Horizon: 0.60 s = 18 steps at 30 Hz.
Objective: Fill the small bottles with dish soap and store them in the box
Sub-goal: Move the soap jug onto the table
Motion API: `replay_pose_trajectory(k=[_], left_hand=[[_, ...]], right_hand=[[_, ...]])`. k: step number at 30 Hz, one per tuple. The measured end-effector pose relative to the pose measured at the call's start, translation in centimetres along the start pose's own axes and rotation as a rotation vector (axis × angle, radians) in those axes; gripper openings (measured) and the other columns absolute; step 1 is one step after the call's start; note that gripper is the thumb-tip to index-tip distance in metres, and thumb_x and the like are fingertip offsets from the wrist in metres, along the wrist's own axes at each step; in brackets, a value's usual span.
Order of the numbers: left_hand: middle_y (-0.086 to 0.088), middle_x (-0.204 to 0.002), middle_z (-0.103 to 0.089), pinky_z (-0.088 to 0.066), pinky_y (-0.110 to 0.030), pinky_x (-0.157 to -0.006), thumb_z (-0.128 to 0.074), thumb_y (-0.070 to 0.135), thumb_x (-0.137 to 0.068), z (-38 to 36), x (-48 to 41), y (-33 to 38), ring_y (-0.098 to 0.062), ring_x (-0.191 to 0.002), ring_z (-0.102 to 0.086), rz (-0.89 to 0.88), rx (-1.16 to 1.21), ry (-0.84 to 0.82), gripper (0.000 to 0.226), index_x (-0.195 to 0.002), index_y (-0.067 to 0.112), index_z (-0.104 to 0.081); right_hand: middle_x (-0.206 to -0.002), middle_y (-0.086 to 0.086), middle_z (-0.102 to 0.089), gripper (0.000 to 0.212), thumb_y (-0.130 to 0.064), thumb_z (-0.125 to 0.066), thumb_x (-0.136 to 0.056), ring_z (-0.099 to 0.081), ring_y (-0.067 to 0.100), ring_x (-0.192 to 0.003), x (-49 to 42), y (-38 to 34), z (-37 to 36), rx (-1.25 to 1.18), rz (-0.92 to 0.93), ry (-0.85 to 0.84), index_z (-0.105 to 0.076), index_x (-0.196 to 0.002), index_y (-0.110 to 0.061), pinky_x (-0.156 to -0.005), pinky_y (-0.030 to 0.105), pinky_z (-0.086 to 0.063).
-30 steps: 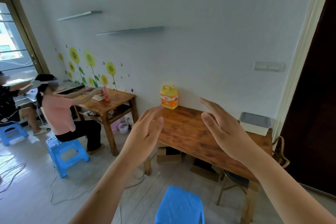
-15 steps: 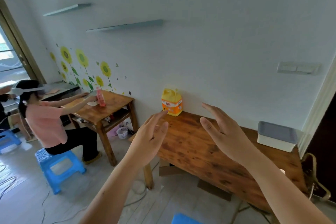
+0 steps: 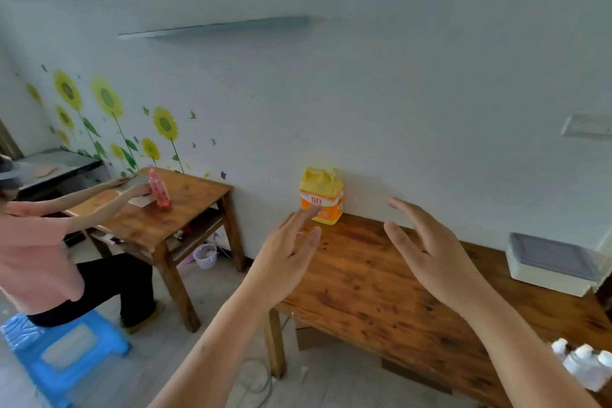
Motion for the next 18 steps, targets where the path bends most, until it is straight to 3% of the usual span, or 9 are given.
replay_pose_trajectory(k=[4,9,15,18], left_hand=[[0.046,-0.127,-0.043,-0.033,0.004,-0.089,-0.038,0.059,-0.097,2.4,-3.3,-5.2,0.020,-0.118,-0.044,-0.013,0.032,-0.044,0.045,-0.140,0.045,-0.041],[0.031,-0.139,-0.047,-0.035,-0.001,-0.094,-0.036,0.060,-0.097,3.0,-6.9,-10.0,0.015,-0.123,-0.044,-0.033,0.052,-0.111,0.048,-0.141,0.043,-0.041],[0.031,-0.132,-0.050,-0.037,0.001,-0.088,-0.040,0.051,-0.098,3.5,-12.4,-16.6,0.018,-0.117,-0.046,-0.001,0.084,-0.133,0.043,-0.140,0.041,-0.043],[0.033,-0.129,-0.050,-0.036,0.002,-0.086,-0.043,0.043,-0.100,3.7,-16.0,-19.4,0.016,-0.114,-0.049,0.010,0.090,-0.164,0.039,-0.139,0.040,-0.045]], right_hand=[[-0.151,-0.017,-0.034,0.061,-0.063,-0.033,-0.091,-0.029,-0.002,-0.136,-4.2,-1.2,-4.2,0.026,-0.031,0.035,-0.028,-0.146,-0.037,-0.109,0.025,-0.029],[-0.150,-0.019,-0.034,0.063,-0.067,-0.031,-0.089,-0.027,-0.012,-0.125,-8.1,-0.3,-8.1,0.058,-0.081,0.051,-0.028,-0.146,-0.039,-0.084,-0.001,-0.024],[-0.148,-0.022,-0.035,0.061,-0.068,-0.031,-0.089,-0.029,-0.017,-0.118,-13.5,2.3,-12.7,0.050,-0.148,0.062,-0.030,-0.144,-0.042,-0.071,-0.005,-0.028],[-0.149,-0.021,-0.035,0.061,-0.067,-0.031,-0.089,-0.040,-0.021,-0.106,-17.3,3.6,-14.5,0.040,-0.176,0.077,-0.030,-0.144,-0.041,-0.069,-0.002,-0.032]])
Point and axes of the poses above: each hand's wrist, its own x-axis away from the middle knuckle, its own z-axis out of the back of the hand, y = z × x, the point moved 8 cm from there along -x, towards the middle knuckle
